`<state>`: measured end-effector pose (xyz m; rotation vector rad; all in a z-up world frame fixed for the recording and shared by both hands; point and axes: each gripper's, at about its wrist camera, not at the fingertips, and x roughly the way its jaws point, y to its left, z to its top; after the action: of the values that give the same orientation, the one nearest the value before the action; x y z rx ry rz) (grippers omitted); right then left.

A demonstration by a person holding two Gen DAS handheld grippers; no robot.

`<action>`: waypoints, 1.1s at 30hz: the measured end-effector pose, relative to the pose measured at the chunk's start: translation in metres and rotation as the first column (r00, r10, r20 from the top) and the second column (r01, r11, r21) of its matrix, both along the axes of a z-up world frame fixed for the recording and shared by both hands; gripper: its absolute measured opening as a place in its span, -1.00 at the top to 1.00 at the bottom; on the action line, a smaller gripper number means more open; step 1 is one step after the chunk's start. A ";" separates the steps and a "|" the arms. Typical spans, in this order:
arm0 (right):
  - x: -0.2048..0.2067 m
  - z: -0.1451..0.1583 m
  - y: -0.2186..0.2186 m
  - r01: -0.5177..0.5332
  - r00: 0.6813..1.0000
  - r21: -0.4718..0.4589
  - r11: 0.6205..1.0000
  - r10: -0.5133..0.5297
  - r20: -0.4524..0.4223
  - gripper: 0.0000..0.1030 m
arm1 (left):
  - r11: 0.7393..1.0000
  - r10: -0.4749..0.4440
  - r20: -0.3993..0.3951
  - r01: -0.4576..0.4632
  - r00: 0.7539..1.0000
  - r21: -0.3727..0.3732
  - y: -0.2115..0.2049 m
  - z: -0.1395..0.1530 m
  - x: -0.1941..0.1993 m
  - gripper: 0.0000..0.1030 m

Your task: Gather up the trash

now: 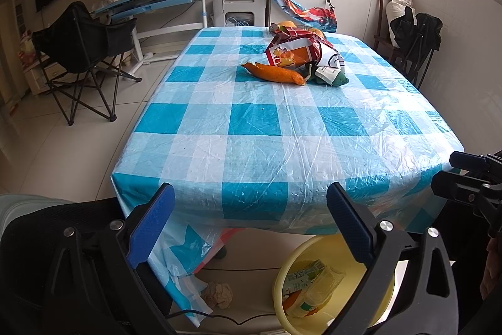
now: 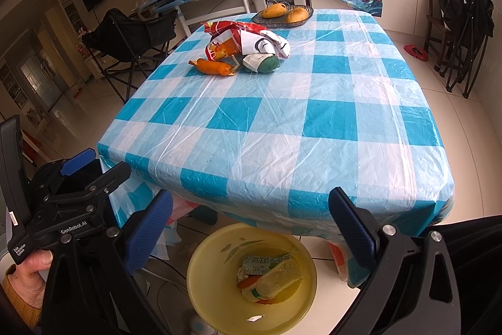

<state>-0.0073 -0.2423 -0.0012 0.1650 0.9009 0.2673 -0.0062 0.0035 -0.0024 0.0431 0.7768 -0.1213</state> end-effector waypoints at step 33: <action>-0.001 0.000 0.001 -0.011 1.000 -0.004 1.000 0.011 -0.001 -0.85 | 1.000 0.003 -0.001 -0.003 1.000 -0.002 0.004 0.000 -0.001 -0.82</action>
<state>-0.0079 -0.2411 -0.0009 0.1571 0.9037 0.2754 -0.0071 0.0076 -0.0021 0.0396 0.7775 -0.1191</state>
